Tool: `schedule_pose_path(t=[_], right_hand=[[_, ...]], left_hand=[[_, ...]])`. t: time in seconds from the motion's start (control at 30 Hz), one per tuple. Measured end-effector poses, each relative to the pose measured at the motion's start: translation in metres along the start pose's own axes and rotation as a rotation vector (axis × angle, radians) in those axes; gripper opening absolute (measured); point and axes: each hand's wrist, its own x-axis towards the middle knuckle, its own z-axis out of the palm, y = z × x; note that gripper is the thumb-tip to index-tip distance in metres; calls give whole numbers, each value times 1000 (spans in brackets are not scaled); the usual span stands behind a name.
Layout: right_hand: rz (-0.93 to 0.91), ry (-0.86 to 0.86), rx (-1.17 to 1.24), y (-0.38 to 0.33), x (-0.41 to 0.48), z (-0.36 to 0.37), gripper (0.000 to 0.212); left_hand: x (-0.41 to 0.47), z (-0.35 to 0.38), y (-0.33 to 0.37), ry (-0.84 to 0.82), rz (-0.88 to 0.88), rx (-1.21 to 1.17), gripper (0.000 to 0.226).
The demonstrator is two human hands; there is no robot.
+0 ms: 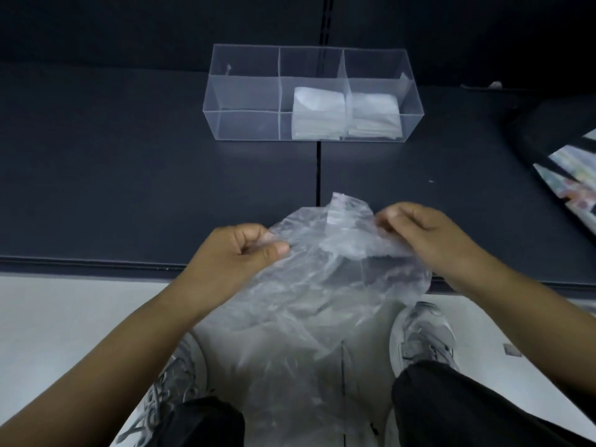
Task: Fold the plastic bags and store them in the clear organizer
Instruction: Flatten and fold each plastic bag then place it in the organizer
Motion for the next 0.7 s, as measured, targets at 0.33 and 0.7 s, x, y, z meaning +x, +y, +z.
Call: schedule_pose_path(t=[0.33, 0.7], right_hand=[[-191, 82, 233, -21, 32, 10, 37], [-97, 172, 686, -38, 28, 3, 21]], left_hand=[[11, 3, 6, 44, 79, 37, 22], [15, -14, 35, 556, 492, 497, 47]])
